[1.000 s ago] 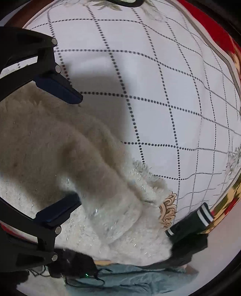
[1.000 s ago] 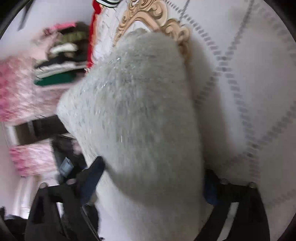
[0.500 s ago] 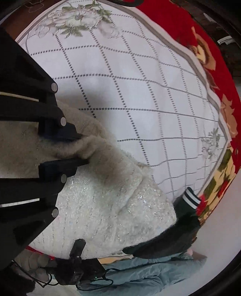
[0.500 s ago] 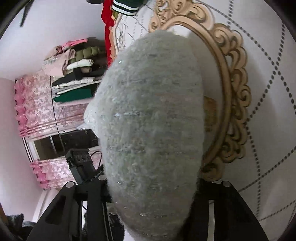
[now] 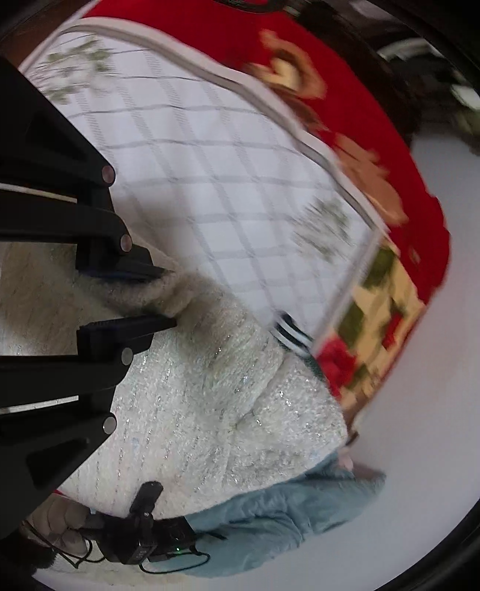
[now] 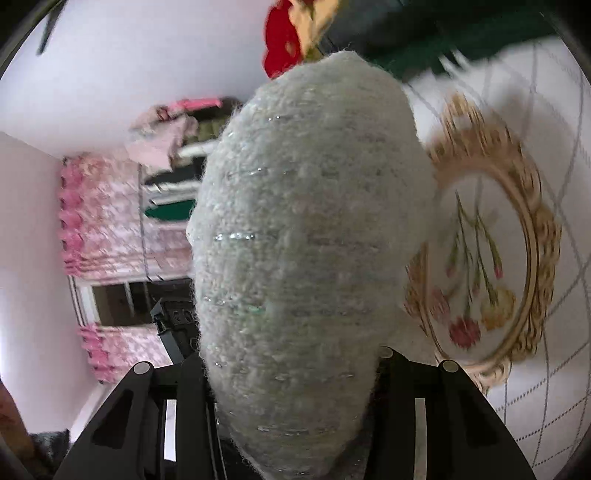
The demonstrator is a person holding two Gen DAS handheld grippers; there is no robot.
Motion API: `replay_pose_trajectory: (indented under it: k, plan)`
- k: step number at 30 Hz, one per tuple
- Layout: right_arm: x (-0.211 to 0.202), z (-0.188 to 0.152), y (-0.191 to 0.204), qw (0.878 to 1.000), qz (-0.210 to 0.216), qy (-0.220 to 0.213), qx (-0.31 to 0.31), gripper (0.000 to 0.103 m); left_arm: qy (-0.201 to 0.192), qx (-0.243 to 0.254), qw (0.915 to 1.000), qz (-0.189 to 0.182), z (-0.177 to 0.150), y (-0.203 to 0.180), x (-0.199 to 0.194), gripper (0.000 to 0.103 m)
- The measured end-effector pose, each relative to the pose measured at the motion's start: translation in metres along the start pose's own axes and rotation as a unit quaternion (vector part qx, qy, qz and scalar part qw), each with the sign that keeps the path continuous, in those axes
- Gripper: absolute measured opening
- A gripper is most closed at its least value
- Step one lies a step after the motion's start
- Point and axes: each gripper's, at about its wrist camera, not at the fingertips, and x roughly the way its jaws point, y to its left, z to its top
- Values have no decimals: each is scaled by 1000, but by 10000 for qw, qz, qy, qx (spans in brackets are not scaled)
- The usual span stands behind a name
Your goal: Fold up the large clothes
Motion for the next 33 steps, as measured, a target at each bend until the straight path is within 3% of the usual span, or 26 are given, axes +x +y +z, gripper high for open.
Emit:
replay_pose_trajectory:
  k: [5,12,15,18,21,24,25,27,28,29,31,32,33]
  plan:
    - [-56,63,47,9984,183,-507,-150,46,-233,429,9984,-283,85,-71,14,14]
    - [-149,197,73,9947,442,-886,-283,45,-416,720,9948,-589,189,-163,77,14]
    - [-175,252,54,9949,399,-914,-162,45,-296,679,9954,-616,214,-182,130,14]
    - [-198,306,8,9957,110,-914,136,45,44,612,9967,-525,218,-191,189,14]
    - [-208,335,-30,9957,-109,-854,334,46,495,539,9965,-402,211,-190,242,15]
    - [-213,354,-45,9963,-185,-751,386,53,591,591,9962,-264,205,-190,253,20]
    - [-214,358,-47,9961,-293,-723,405,56,598,594,9962,-224,205,-191,251,21]
    - [-219,363,-44,9937,-751,-743,387,72,619,559,9964,-133,206,-193,242,24]
    - [-220,360,-34,9911,-1040,-782,267,73,612,582,9964,-56,207,-196,236,24]
    - [-221,356,-21,9869,-1394,-800,134,81,578,633,9963,64,208,-202,232,26]
    - [-220,342,2,9728,-2126,-911,-129,85,430,756,9958,287,206,-209,219,30]
    - [-224,336,16,9609,-2547,-1043,-312,86,372,767,9958,342,208,-209,217,38]
    - [-225,329,29,9467,-2986,-1122,-448,87,280,813,9952,473,206,-210,209,60]
